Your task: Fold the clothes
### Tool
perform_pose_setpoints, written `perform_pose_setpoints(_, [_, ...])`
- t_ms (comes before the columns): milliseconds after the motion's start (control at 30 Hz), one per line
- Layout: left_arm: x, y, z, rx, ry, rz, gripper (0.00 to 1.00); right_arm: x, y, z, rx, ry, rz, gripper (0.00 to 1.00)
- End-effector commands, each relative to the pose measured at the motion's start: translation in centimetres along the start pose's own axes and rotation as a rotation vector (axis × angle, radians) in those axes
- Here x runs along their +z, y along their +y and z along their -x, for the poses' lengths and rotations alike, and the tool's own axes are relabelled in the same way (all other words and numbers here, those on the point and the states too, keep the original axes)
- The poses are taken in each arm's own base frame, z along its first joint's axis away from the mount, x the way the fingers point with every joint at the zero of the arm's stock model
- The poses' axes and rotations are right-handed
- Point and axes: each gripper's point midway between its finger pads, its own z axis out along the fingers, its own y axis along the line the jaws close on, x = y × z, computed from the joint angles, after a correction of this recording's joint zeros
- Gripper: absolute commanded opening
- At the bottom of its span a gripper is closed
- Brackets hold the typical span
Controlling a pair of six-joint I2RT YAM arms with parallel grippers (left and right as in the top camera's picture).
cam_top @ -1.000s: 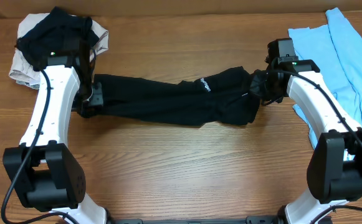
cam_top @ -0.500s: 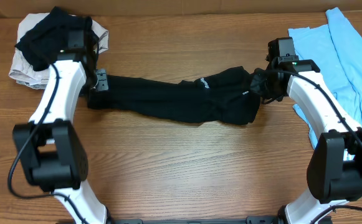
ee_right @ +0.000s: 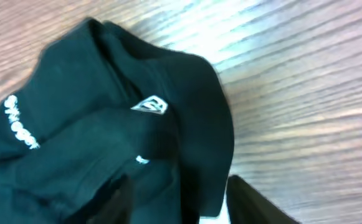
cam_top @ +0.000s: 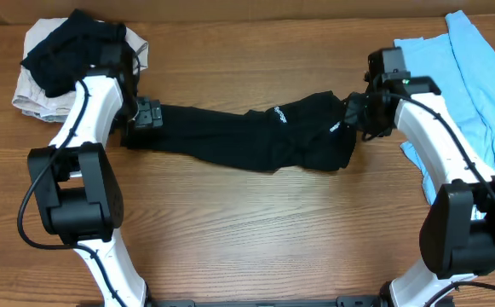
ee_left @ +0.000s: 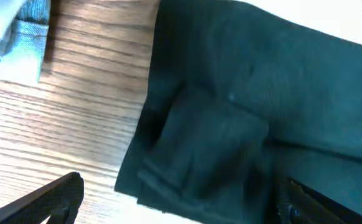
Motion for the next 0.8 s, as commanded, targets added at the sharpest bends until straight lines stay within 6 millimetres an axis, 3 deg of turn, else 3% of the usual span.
perform_pose_setpoints(0, [-1.9, -1.0, 1.1, 0.105, -0.043, -0.122, 1.00, -4.2, 1.3, 2.9, -0.016, -0.101, 0.043, 0.56])
perform_pose_setpoints(100, [-0.8, -1.6, 1.0, 0.199, -0.049, -0.159, 1.00, -5.2, 1.6, 2.8, -0.038, -0.088, 0.049, 0.56])
perform_pose_setpoints(267, [1.5, -2.1, 1.3, 0.279, -0.044, -0.172, 1.00, -5.1, 1.1, 1.6, -0.035, -0.042, 0.030, 0.57])
perform_pose_setpoints(500, [4.6, -2.3, 1.0, 0.307, -0.006, -0.172, 0.98, -5.1, 1.0, 1.6, -0.034, -0.039, 0.028, 0.57])
perform_pose_setpoints(633, [5.1, -2.2, 1.0, 0.305, -0.001, -0.169, 0.98, -5.1, 1.0, 1.6, -0.034, -0.040, 0.026, 0.57])
perform_pose_setpoints(700, [5.3, -2.2, 1.0, 0.303, 0.002, -0.170, 0.96, -5.1, 1.0, 1.6, -0.034, -0.041, 0.026, 0.57])
perform_pose_setpoints(767, [5.5, -2.3, 0.8, 0.304, 0.010, -0.174, 0.82, -5.1, 1.0, 1.6, -0.034, -0.041, 0.026, 0.57])
